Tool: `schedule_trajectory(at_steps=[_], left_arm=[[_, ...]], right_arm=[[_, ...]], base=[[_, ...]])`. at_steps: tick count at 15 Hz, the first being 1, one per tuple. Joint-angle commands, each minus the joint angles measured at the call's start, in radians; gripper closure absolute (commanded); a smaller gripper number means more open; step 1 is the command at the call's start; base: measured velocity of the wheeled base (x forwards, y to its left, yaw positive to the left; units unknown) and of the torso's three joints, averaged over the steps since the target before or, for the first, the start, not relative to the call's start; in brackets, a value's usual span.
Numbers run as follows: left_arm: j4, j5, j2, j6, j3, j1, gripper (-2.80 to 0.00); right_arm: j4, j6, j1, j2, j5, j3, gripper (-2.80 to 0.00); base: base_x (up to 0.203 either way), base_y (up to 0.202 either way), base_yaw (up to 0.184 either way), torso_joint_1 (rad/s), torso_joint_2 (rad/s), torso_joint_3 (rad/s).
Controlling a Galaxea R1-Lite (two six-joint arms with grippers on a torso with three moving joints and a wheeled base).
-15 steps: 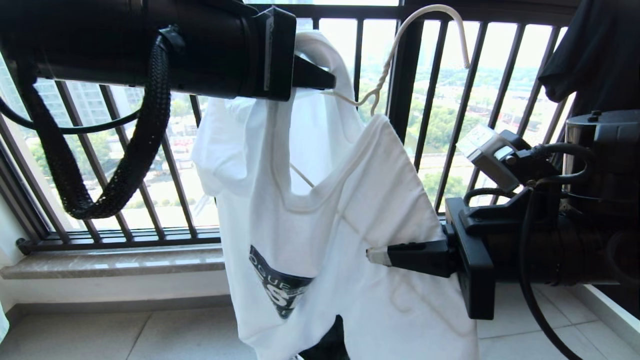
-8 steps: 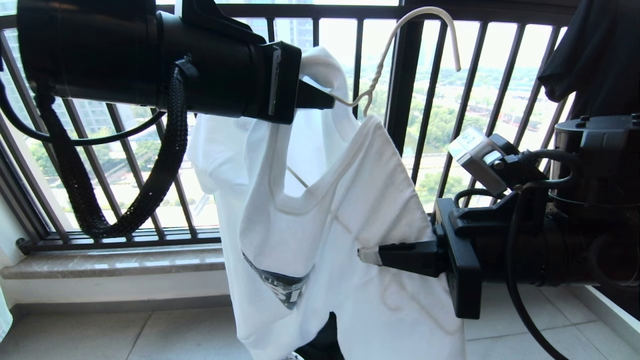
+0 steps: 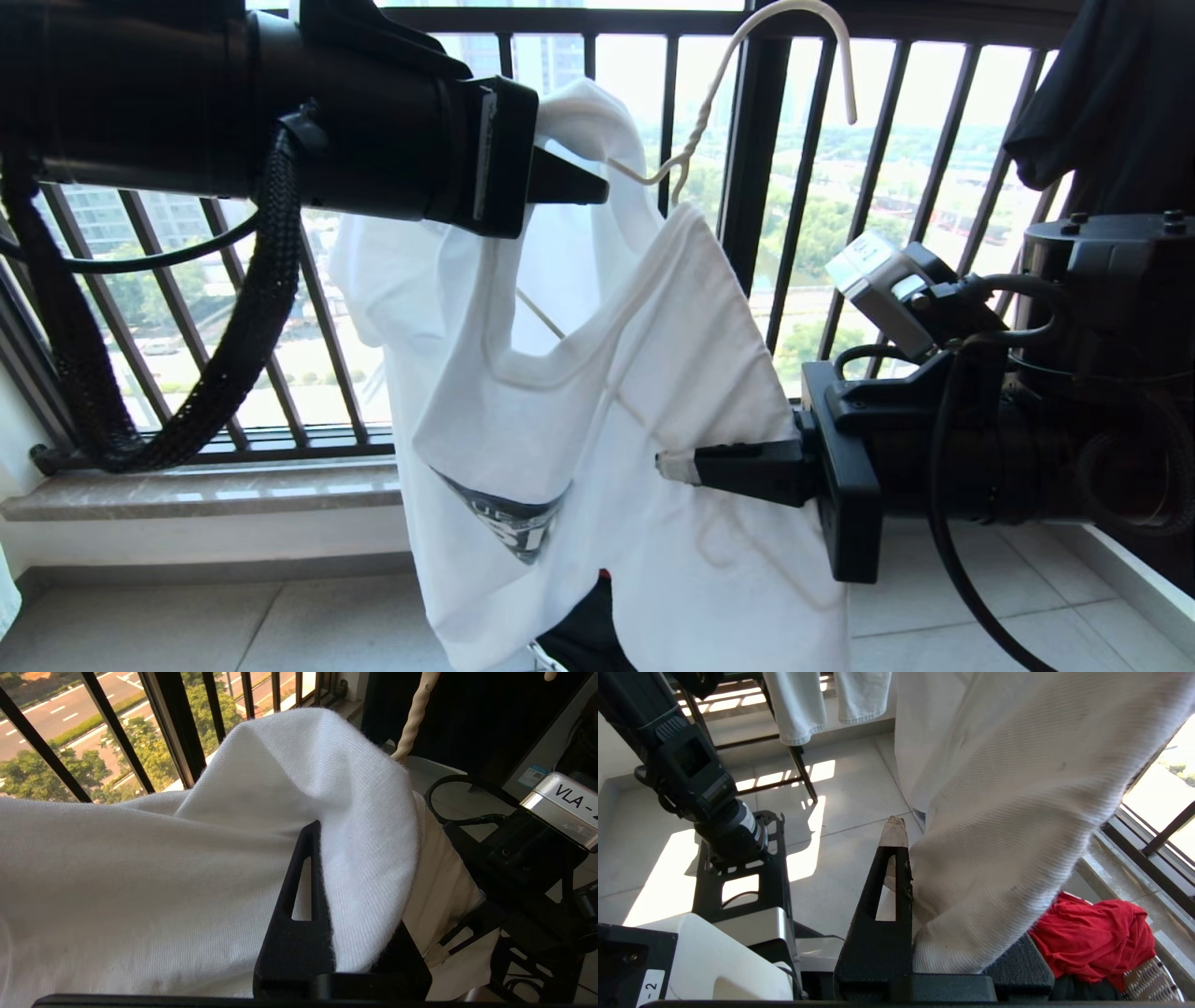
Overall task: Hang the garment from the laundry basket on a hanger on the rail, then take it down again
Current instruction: Hang the clothes on the clothes rack
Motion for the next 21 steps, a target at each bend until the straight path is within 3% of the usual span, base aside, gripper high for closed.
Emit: schedule_trajectory(at_steps=[1, 4, 5, 11, 16, 21], left_arm=[[0.027, 0.003, -0.031, 0.012, 0.011, -0.001, 0.0], [0.069, 0.062, -0.031, 0.023, 0.004, -0.01, 0.0], [0.068, 0.062, -0.026, 0.023, 0.004, -0.01, -2.8], [0.092, 0.081, -0.034, 0.046, 0.002, -0.011, -2.8], [0.234, 0.124, -0.145, 0.051, 0.001, -0.008, -2.8], [0.254, 0.223, -0.222, 0.058, -0.006, 0.027, -2.8]], right_arm=[[-0.004, -0.001, -0.001, 0.003, 0.004, 0.0, 0.0], [-0.004, -0.001, 0.0, 0.001, 0.004, 0.0, 0.0], [-0.004, -0.001, 0.0, 0.0, 0.004, 0.0, 0.0], [-0.004, 0.0, -0.001, 0.0, 0.004, 0.003, 0.0], [-0.004, 0.0, -0.001, -0.005, 0.002, 0.003, 0.0], [-0.004, 0.003, -0.003, -0.022, 0.002, 0.005, 0.0]], base=[[0.0, 0.0, 0.0, 0.0, 0.0, 0.0], [0.0, 0.0, 0.0, 0.0, 0.0, 0.0], [0.0, 0.0, 0.0, 0.0, 0.0, 0.0], [0.0, 0.0, 0.0, 0.0, 0.0, 0.0], [0.0, 0.0, 0.0, 0.0, 0.0, 0.0], [0.0, 0.0, 0.0, 0.0, 0.0, 0.0]])
